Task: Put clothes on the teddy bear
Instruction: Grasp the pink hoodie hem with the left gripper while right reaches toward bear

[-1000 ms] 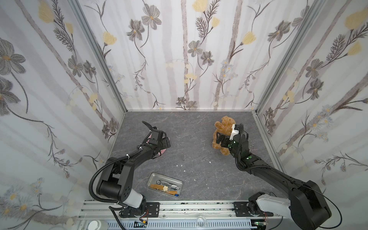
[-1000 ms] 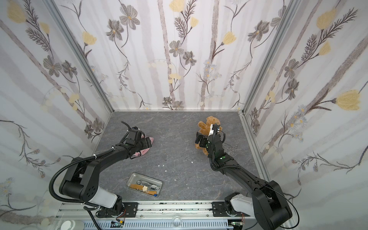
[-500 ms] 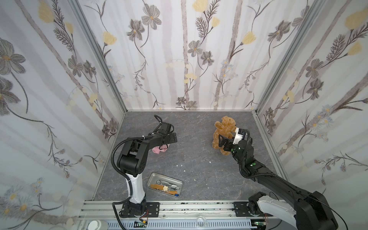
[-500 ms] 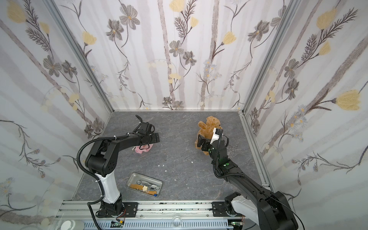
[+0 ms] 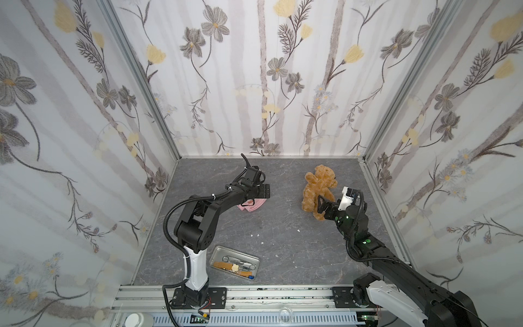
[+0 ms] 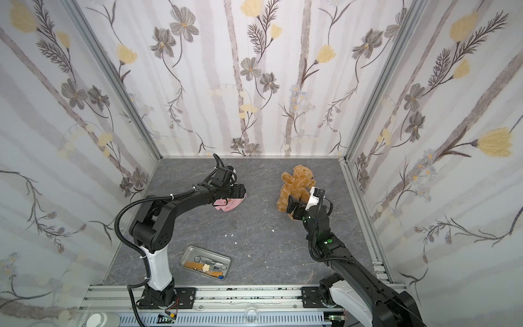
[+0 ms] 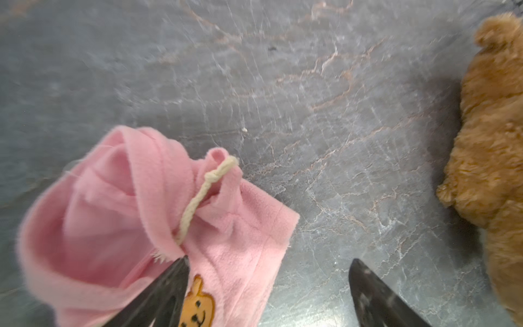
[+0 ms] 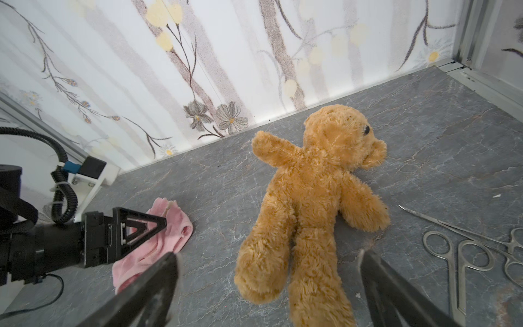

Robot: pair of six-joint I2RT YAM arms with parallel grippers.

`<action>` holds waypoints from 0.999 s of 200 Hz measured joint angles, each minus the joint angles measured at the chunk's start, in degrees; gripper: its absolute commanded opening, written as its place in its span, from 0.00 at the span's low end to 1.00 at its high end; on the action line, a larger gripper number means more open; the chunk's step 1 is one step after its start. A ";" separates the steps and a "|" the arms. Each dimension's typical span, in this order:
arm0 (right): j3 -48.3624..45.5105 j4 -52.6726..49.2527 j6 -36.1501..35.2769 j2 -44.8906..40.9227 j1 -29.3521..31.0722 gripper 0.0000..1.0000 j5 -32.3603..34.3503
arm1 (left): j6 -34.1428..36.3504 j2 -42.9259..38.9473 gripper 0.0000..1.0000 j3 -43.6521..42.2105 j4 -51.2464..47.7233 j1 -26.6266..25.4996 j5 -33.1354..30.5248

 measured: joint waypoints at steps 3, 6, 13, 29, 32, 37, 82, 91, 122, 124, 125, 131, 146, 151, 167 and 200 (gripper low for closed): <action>0.00 0.02 0.02 0.17 0.00 0.99 -0.39 | 0.66 -0.44 0.89 -0.35 -0.22 -0.02 -0.20; 0.00 0.02 0.02 0.39 0.02 0.99 -0.72 | 1.18 -0.83 0.89 -0.68 -0.70 -0.02 -0.57; 0.00 0.00 0.02 1.01 0.07 0.98 -1.68 | 2.27 -1.22 0.89 -1.16 -1.92 -0.07 -1.38; 0.92 -0.85 0.00 3.13 0.07 0.98 -3.30 | 5.03 -1.25 0.84 -1.95 -5.14 -0.17 -3.17; 1.22 -1.18 0.00 3.52 0.11 0.98 -3.48 | 5.51 -1.25 0.84 -2.10 -6.05 -0.17 -3.52; 1.73 -1.60 -0.13 4.20 0.15 0.98 -3.50 | 6.29 -1.25 0.83 -2.23 -6.99 -0.17 -3.93; 3.74 -1.77 -1.05 8.11 0.61 0.98 -6.21 | 9.66 -1.27 0.79 -3.87 -11.52 -0.55 -5.97; 3.72 -1.68 -1.03 8.70 0.76 0.98 -6.27 | 10.01 -1.25 0.76 -4.07 -12.13 -0.66 -6.25; 3.63 -1.18 -0.52 9.64 1.29 0.98 -7.39 | 10.99 0.13 0.65 -3.72 -13.09 -0.81 -7.06; 3.63 -1.16 -0.52 9.64 1.31 0.98 -7.50 | 10.99 0.28 0.65 -3.63 -13.25 -0.81 -7.13; 3.63 -1.16 -0.52 9.64 1.33 0.98 -7.52 | 10.99 0.33 0.64 -3.61 -13.31 -0.81 -7.15; 3.61 -1.16 -0.42 9.66 1.46 0.98 -7.72 | 11.06 0.63 0.62 -3.39 -13.60 -0.81 -7.28; 3.52 -1.14 -0.33 9.66 1.55 0.97 -7.74 | 11.17 1.40 0.56 -2.62 -13.94 -0.81 -7.72; 3.52 -1.16 -0.22 9.62 1.55 0.97 -7.74 | 11.17 1.73 0.54 -2.27 -13.94 -0.81 -7.93; 3.50 -1.16 0.07 8.98 1.73 0.97 -7.69 | 11.17 2.49 0.46 -1.46 -14.10 -0.81 -8.44; 2.67 -1.40 0.09 6.54 2.80 0.95 -7.17 | 11.15 2.82 0.32 -0.85 -14.08 -0.81 -8.44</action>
